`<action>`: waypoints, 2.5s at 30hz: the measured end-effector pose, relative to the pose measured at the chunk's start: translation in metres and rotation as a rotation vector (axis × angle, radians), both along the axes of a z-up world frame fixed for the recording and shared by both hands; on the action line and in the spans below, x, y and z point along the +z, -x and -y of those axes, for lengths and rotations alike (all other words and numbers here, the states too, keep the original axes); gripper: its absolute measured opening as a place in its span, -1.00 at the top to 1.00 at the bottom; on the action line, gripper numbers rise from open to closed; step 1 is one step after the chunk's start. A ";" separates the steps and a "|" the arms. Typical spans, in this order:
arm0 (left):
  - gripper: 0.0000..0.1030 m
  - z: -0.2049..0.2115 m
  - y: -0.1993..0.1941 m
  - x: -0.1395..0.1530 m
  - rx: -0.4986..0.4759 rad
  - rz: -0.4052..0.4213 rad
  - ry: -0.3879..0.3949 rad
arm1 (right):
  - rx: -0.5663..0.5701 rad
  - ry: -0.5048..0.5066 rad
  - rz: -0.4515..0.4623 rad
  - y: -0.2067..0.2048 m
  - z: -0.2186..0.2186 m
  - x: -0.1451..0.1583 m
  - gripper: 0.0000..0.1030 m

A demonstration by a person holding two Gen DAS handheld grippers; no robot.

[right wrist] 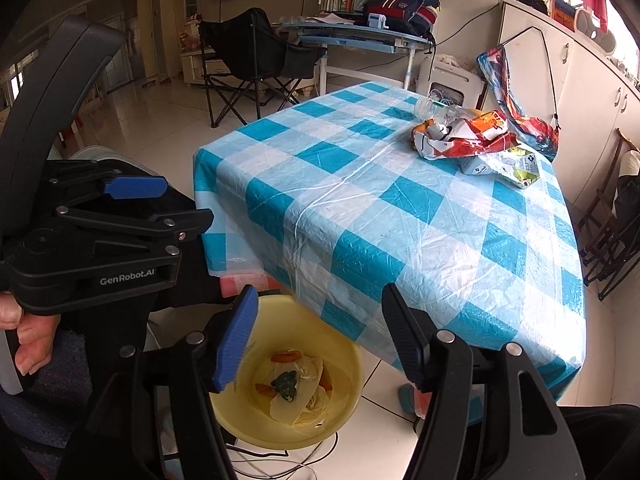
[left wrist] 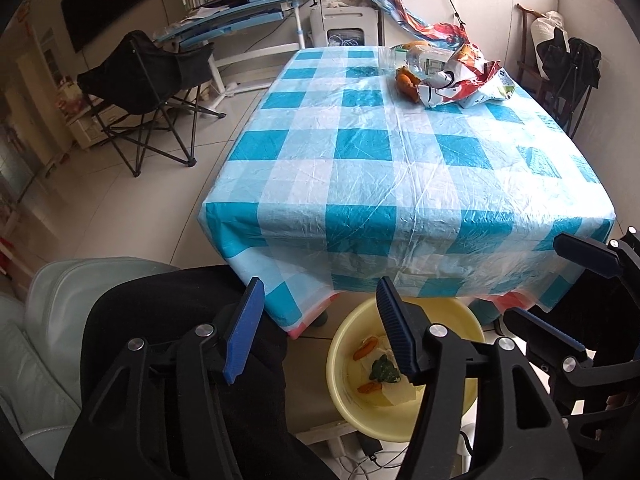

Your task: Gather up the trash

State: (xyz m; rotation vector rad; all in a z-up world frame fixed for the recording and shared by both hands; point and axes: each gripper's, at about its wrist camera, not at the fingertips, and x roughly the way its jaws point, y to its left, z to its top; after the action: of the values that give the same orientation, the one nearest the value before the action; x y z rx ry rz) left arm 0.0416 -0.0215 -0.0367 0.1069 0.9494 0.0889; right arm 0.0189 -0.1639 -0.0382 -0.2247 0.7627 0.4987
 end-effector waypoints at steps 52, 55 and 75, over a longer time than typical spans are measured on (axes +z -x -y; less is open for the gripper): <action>-0.05 0.011 -0.147 0.001 -0.090 -0.003 0.226 | -0.155 -0.040 -0.054 -0.049 0.031 -0.004 -0.41; -0.05 0.014 -0.179 0.010 -0.084 0.009 0.269 | -0.177 -0.079 -0.070 -0.071 0.043 0.004 -0.41; 0.62 0.083 -0.332 -0.026 -0.166 -0.056 0.251 | -0.311 -0.262 -0.089 -0.135 0.092 0.015 -0.41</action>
State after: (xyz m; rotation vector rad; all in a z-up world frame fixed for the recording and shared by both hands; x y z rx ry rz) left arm 0.3734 -0.1045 -0.0622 -0.0441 0.9965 -0.1873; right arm 0.1534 -0.2564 -0.0231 0.1597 0.7939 0.3092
